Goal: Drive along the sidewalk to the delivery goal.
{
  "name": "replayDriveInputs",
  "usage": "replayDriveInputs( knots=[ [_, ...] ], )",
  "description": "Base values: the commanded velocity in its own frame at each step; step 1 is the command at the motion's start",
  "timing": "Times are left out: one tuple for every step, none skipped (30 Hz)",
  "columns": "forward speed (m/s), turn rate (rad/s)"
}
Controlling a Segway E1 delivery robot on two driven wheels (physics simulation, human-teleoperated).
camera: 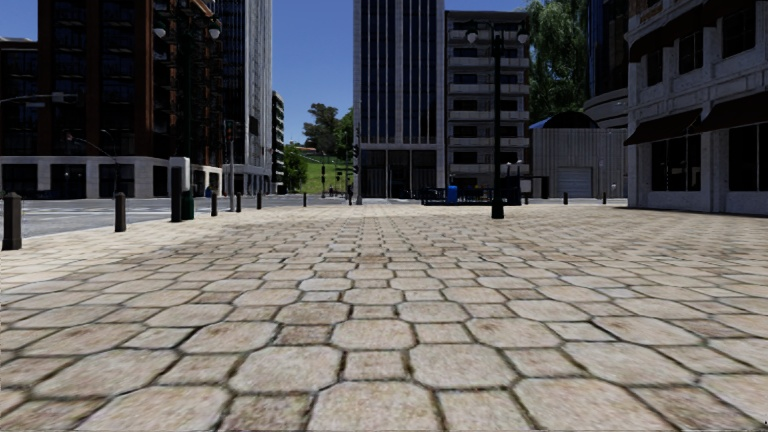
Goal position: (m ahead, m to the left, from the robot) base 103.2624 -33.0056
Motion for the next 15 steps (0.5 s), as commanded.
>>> replayDriveInputs(
  knots=[
    [2.00,-0.10],
    [2.00,-0.10],
    [2.00,0.00],
    [2.00,0.00],
    [2.00,0.00],
    [2.00,0.00],
    [2.00,0.00],
    [2.00,0.00],
    [2.00,0.00],
    [2.00,0.00],
    [2.00,0.00],
    [2.00,0.00],
    [2.00,0.00],
    [2.00,0.00],
    [2.00,0.00]
  ],
)
